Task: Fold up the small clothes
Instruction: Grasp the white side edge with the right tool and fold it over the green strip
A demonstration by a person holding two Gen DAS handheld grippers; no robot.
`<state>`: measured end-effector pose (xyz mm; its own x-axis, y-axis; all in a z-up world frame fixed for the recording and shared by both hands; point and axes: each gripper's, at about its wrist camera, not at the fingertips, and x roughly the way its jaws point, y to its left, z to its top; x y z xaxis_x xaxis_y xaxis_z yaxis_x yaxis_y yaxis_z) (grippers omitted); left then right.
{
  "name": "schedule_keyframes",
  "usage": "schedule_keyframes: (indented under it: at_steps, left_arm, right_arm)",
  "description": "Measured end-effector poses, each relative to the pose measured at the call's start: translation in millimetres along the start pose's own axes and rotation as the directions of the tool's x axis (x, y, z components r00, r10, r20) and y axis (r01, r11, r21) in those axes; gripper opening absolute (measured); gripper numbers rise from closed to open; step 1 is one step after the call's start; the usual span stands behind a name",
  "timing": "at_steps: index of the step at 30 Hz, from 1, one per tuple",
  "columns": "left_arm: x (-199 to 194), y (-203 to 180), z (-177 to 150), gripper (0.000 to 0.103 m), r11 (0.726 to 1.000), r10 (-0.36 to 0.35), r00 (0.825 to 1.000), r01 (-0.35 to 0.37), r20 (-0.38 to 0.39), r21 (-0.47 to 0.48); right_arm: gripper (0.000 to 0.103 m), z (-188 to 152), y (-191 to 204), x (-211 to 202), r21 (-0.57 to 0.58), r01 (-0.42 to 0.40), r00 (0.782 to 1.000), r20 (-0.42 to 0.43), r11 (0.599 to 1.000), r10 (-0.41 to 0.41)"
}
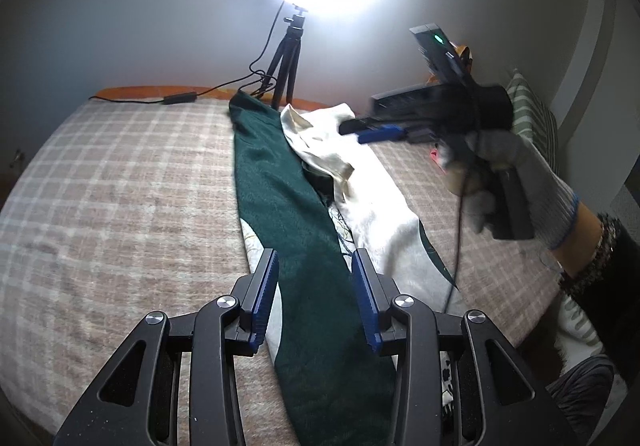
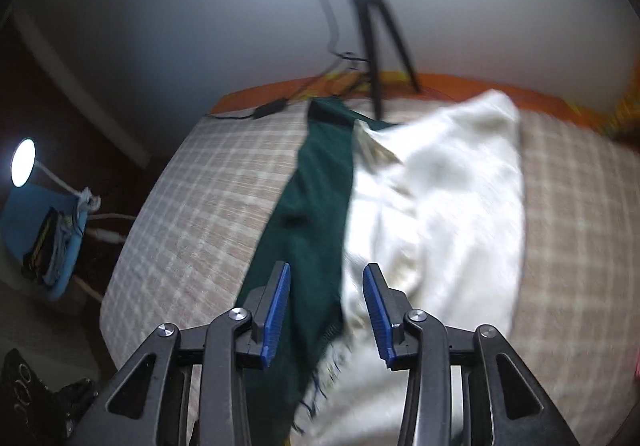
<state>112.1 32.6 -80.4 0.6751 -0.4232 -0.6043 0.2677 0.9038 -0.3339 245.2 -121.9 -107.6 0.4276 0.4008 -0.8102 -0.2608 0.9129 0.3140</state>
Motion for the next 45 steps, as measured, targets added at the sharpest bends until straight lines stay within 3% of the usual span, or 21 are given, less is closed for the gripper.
schedule_keyframes:
  at_steps: [8, 12, 17, 20, 25, 29, 31, 34, 42, 45]
  left_arm:
    - [-4.1, 5.9, -10.7, 0.036, 1.0, -0.005, 1.0, 0.005, -0.025, -0.008]
    - [-7.0, 3.2, -12.6, 0.036, 0.999, -0.027, 0.999, 0.026, -0.024, -0.035]
    - [-13.1, -5.8, -11.3, 0.036, 1.0, -0.013, 1.0, 0.013, 0.007, 0.002]
    - [-13.9, -4.0, -9.0, 0.036, 1.0, -0.005, 1.0, 0.004, 0.014, 0.007]
    - [-14.0, 1.8, -5.3, 0.036, 1.0, -0.004, 1.0, 0.004, 0.017, -0.011]
    - [-11.6, 0.0, -3.8, 0.036, 1.0, -0.014, 1.0, 0.014, 0.01, -0.009]
    - [-11.2, -2.3, -3.7, 0.036, 1.0, -0.017, 1.0, 0.017, 0.008, -0.002]
    - [-11.6, -3.1, -2.8, 0.036, 1.0, -0.017, 1.0, 0.016, 0.013, 0.005]
    - [-10.7, 2.1, -5.2, 0.036, 1.0, -0.008, 1.0, 0.008, -0.003, 0.001]
    - [-11.8, 3.1, -10.7, 0.04, 1.0, -0.015, 1.0, 0.015, -0.025, 0.002]
  right_arm:
    - [0.04, -59.8, -20.3, -50.2, 0.058, 0.024, 0.998, 0.064, 0.998, -0.028]
    - [0.04, -66.5, -20.9, -50.2, 0.073, 0.036, 0.997, 0.065, 0.997, -0.041]
    - [0.011, -50.2, -25.0, -22.3, 0.134, 0.072, 0.994, 0.067, 0.988, -0.081]
    - [0.006, -37.9, -31.3, 4.1, 0.138, 0.11, 0.992, 0.051, 0.984, -0.118]
    - [0.005, -31.2, -47.2, 47.4, 0.176, 0.106, 0.994, 0.0, 0.979, -0.108]
    - [0.005, -19.5, -44.8, 53.1, 0.178, 0.025, 0.998, 0.055, 0.984, -0.036]
    - [0.005, -14.0, -25.0, 49.1, 0.085, -0.068, 0.996, 0.058, 0.994, 0.064]
    - [0.005, -9.1, -3.8, 43.6, -0.044, -0.051, 0.998, 0.031, 0.998, 0.052]
    - [0.008, -15.6, -25.8, 0.2, 0.049, -0.095, 0.992, 0.085, 0.994, 0.091]
    - [0.023, -38.0, -23.7, -27.7, 0.053, -0.086, 0.993, 0.087, 0.995, 0.081]
